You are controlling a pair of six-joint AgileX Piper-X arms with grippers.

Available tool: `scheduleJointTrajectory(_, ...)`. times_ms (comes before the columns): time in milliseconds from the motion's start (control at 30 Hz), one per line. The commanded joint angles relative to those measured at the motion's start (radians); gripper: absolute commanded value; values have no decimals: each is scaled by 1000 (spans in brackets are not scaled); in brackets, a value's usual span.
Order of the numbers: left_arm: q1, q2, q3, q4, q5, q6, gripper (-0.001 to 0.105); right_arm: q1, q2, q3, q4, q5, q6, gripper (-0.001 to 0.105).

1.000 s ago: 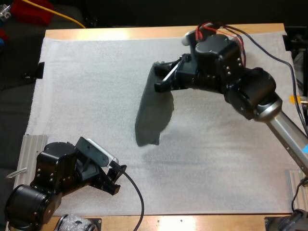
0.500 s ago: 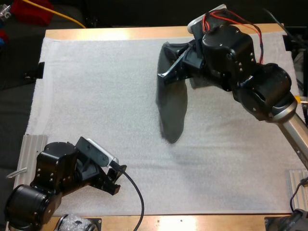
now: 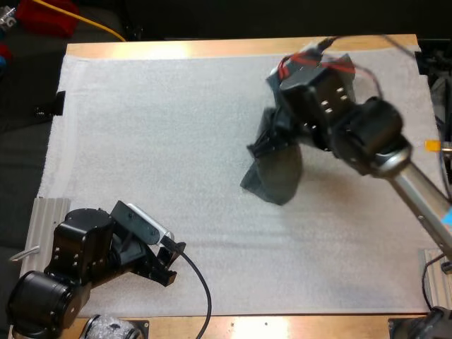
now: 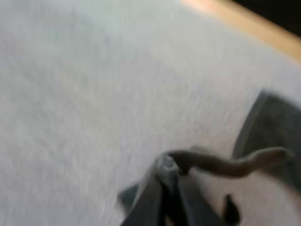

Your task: Pick towel from pile, fold and stack

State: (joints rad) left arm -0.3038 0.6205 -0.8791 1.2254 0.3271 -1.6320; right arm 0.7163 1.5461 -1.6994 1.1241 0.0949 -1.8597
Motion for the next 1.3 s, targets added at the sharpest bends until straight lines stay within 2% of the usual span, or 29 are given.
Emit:
scheduleJointTrajectory(0,-4,-1,-11,3,-2,-8,69,8,0,22,-9,-13,5,0)
scheduleJointTrajectory(233,-4,-1,-11,1,-4,-8,69,103,0,176,-50,-71,11,0)
scheduleJointTrajectory(333,-4,-1,-11,2,-36,-8,69,151,0,257,-52,-94,16,0)
scheduleJointTrajectory(500,-4,-1,-11,2,-93,-8,69,250,2,407,-82,-192,23,0)
scheduleJointTrajectory(800,-4,-1,-11,-24,-93,-8,69,432,2,579,-117,-265,2,0)
scheduleJointTrajectory(900,-4,-1,-11,-28,-93,-8,69,468,0,627,-115,-259,-11,0)
scheduleJointTrajectory(1100,-4,-1,-11,-28,-93,-8,69,474,0,668,-173,-208,61,0)
scheduleJointTrajectory(1267,-4,-1,-11,-27,-93,-8,69,474,0,667,-358,-227,183,0)
